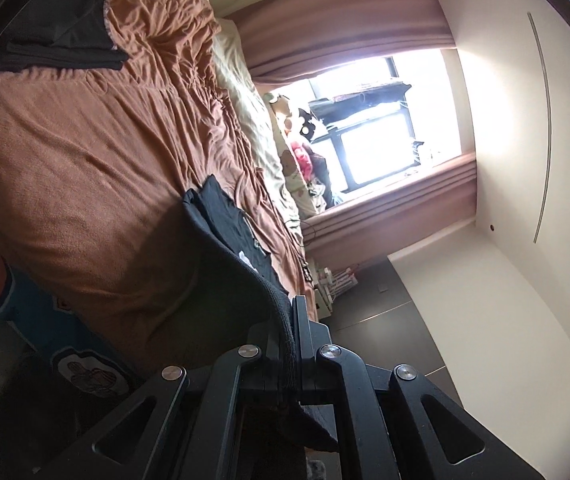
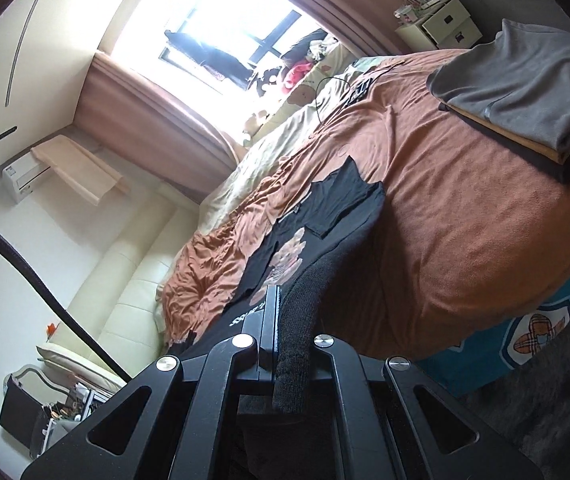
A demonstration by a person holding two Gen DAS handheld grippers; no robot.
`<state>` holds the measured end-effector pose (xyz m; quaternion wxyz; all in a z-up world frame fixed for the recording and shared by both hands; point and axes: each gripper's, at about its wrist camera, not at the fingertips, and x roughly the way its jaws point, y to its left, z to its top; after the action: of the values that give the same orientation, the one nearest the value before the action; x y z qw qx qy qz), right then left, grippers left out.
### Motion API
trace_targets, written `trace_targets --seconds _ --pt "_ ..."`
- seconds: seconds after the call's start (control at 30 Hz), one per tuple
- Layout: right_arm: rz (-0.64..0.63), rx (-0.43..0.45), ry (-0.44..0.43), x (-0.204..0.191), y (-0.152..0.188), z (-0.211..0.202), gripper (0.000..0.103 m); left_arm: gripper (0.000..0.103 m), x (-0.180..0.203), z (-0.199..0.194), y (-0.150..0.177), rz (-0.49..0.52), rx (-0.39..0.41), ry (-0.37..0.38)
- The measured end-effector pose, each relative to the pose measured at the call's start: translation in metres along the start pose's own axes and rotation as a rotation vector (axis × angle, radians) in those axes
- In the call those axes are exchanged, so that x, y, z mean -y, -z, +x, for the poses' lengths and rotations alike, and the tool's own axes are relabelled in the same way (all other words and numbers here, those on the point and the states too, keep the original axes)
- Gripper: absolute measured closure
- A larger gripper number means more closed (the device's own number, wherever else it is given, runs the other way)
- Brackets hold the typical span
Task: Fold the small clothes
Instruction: 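Lift the hem with both grippers and fold it over toward the collar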
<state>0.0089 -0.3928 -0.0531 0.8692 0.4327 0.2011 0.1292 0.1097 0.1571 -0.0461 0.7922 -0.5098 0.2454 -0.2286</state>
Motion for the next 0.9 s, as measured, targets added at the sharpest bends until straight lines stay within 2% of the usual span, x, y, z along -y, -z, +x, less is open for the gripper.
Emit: trace_targets --seconds 0.33,0.53,0.7,0.9 --pt "-0.021 0.055 -0.056 -0.005 0.010 -0.031 0.103 0.101 0.025 -0.050 0.021 0.036 0.037 0.040" --pt "0.002 0.047 -0.051 0.007 0.019 -0.034 0.103 0.101 0.031 -0.065 0.032 0.045 0.035 0.052" --pt "0.004 0.039 -0.046 0.010 0.013 -0.023 0.103 0.101 0.029 -0.054 0.024 0.037 0.029 0.047" --pt "-0.004 0.042 -0.053 0.003 -0.016 0.002 0.103 0.100 0.043 -0.028 0.001 0.062 0.025 0.043"
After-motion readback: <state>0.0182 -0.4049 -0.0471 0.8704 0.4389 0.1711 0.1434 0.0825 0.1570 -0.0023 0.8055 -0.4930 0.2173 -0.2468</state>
